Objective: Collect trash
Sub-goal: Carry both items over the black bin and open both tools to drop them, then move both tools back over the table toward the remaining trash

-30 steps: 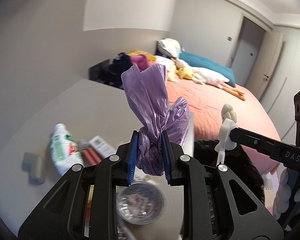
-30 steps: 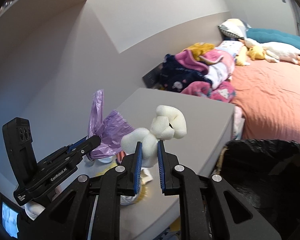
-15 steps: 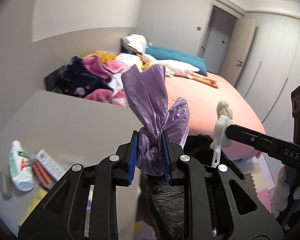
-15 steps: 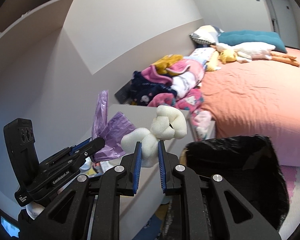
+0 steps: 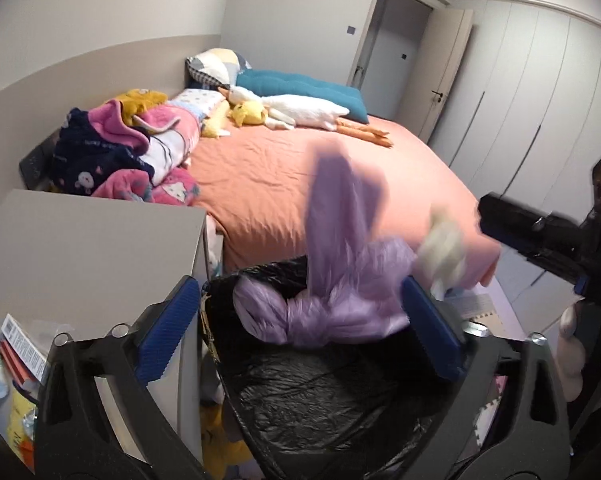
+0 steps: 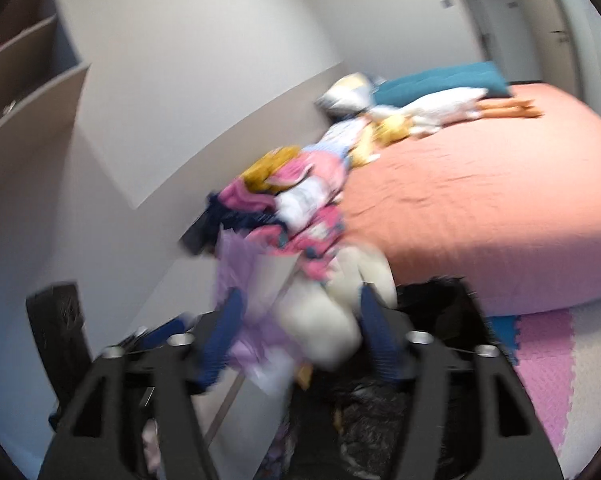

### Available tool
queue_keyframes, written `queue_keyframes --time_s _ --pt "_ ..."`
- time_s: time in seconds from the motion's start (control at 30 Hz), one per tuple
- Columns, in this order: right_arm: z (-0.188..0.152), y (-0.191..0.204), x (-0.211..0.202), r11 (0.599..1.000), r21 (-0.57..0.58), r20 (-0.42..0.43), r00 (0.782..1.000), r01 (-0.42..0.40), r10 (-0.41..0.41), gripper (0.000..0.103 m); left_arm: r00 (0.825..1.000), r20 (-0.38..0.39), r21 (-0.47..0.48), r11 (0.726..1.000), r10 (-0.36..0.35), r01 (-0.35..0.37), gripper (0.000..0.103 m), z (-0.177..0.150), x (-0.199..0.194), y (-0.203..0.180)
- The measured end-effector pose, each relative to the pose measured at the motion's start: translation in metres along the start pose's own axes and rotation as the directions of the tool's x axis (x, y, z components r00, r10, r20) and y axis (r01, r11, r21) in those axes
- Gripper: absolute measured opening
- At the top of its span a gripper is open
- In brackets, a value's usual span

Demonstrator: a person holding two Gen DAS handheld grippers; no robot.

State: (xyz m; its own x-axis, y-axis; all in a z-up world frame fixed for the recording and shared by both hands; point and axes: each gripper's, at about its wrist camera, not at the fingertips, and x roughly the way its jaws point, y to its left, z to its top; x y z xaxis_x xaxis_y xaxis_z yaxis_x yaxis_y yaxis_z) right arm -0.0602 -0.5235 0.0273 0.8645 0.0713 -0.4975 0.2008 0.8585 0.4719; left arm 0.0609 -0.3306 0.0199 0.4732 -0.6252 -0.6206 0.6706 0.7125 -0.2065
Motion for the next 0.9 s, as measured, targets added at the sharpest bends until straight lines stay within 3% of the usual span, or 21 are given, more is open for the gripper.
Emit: queue_keyframes --time_s 0.37,0.9 --pt "0.001 -0.007 -0.003 1.0 0.015 0.015 1.0 0.005 -0.005 0.073 1.0 -0.002 -0.006 1.0 0.024 -0.024 0.096 -0.001 -0.003 -0.003" --pt "-0.011 0.041 0.021 0.993 -0.067 -0.054 0.994 -0.1 0.096 0.073 0.994 0.027 -0.061 0.993 0.106 -0.104 0.096 -0.016 -0.043 0.024"
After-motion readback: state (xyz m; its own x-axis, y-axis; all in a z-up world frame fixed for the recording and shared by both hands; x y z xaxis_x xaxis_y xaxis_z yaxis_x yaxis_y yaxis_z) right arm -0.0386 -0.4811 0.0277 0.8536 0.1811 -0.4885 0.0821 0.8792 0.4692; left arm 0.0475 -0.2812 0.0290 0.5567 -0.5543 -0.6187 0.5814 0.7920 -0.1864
